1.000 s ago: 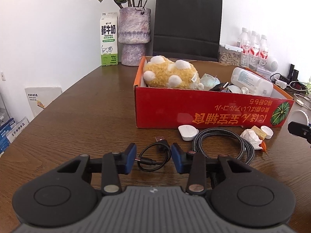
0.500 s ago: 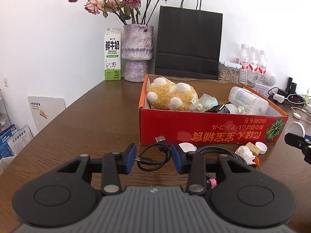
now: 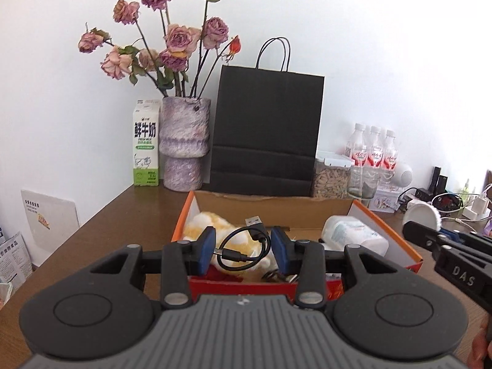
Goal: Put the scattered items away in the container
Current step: 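Carry the cable and cap over the box and open both tools to drop them, then withdraw both tools from the box toward the remaining table items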
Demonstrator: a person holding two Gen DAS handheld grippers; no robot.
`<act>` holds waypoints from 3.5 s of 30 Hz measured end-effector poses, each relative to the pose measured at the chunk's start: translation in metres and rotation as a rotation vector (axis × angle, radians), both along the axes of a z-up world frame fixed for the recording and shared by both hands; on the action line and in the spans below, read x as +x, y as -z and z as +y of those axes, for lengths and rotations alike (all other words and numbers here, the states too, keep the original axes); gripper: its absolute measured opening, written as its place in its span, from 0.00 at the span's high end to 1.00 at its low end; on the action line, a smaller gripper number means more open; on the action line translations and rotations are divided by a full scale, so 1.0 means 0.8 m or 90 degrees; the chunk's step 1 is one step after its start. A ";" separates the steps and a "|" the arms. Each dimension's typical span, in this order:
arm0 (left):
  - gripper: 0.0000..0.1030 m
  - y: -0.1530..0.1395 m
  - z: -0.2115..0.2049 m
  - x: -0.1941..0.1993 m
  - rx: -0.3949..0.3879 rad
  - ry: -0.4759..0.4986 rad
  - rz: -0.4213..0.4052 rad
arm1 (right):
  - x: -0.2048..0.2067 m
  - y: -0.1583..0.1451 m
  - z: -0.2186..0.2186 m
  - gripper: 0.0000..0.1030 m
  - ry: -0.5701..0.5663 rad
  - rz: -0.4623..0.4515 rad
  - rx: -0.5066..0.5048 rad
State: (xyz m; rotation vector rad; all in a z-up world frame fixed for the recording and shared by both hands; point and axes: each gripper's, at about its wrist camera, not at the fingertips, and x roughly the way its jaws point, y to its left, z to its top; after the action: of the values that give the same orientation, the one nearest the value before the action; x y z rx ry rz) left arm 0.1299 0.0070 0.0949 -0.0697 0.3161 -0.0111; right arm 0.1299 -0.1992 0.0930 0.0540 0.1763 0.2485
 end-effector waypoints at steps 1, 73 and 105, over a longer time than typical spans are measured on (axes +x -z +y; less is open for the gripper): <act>0.61 -0.003 -0.006 0.007 0.003 0.001 -0.007 | 0.010 -0.002 0.006 0.86 -0.006 0.004 0.004; 0.00 0.046 -0.009 0.055 0.030 -0.128 -0.123 | 0.060 0.032 0.030 0.00 0.055 -0.060 -0.051; 0.00 0.076 0.021 -0.065 0.083 -0.151 -0.061 | -0.047 0.059 0.001 0.00 0.019 0.064 -0.081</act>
State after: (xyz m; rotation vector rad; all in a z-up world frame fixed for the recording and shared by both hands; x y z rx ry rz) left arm 0.0778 0.0237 0.0343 0.0232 0.2110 0.2413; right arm 0.0924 -0.1983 0.0454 -0.0564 0.2914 0.2040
